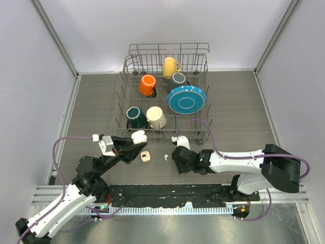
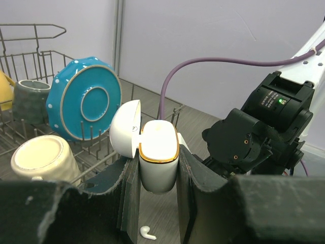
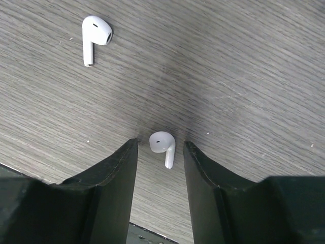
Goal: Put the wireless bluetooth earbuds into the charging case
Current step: Pick up the earbud from the center of the board.
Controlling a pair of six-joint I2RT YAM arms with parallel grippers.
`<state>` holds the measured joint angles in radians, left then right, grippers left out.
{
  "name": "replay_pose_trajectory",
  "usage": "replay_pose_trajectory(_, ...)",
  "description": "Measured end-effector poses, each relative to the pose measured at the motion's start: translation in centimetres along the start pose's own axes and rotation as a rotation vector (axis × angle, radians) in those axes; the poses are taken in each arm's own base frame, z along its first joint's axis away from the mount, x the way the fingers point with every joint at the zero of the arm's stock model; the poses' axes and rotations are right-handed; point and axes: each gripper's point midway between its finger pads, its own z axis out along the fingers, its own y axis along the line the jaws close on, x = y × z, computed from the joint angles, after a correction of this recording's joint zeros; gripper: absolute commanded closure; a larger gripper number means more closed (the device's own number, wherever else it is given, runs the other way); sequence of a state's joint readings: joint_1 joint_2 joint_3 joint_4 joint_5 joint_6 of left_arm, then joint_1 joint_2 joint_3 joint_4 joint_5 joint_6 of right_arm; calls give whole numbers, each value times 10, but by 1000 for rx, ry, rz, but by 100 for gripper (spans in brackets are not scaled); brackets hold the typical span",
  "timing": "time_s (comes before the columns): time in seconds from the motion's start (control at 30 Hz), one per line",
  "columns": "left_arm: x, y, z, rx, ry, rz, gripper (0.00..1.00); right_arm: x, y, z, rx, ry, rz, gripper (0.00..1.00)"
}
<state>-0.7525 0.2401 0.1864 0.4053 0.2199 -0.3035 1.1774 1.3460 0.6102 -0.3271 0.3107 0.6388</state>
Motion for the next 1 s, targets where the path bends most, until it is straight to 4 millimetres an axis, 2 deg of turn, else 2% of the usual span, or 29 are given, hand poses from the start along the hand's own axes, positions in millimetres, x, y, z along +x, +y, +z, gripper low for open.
replay_pose_trajectory(0.23,0,0,0,0,0,-2,100,-2,-4,3,38,3,2,69)
replay_pose_trajectory(0.4,0,0,-1,-1,0,-2,100,-4,-5,4,60,-6,42,86)
replay_pose_trajectory(0.57,0,0,-1,-5,3,-3,100,-5,-6,4,92,-16,150,90)
replay_pose_trajectory(0.7,1,1,-1,-6,3,-4,100,-6,-8,5,129,-27,261,87)
replay_pose_trajectory(0.83,1,2,-1,-12,3,-4,100,-7,-9,5,145,-38,317,67)
replay_pose_trajectory(0.9,1,2,-1,-13,4,-4,100,-8,-9,5,147,-39,326,62)
replay_pose_trajectory(1.0,1,2,-1,-13,6,-4,100,-8,-9,5,145,-39,319,61)
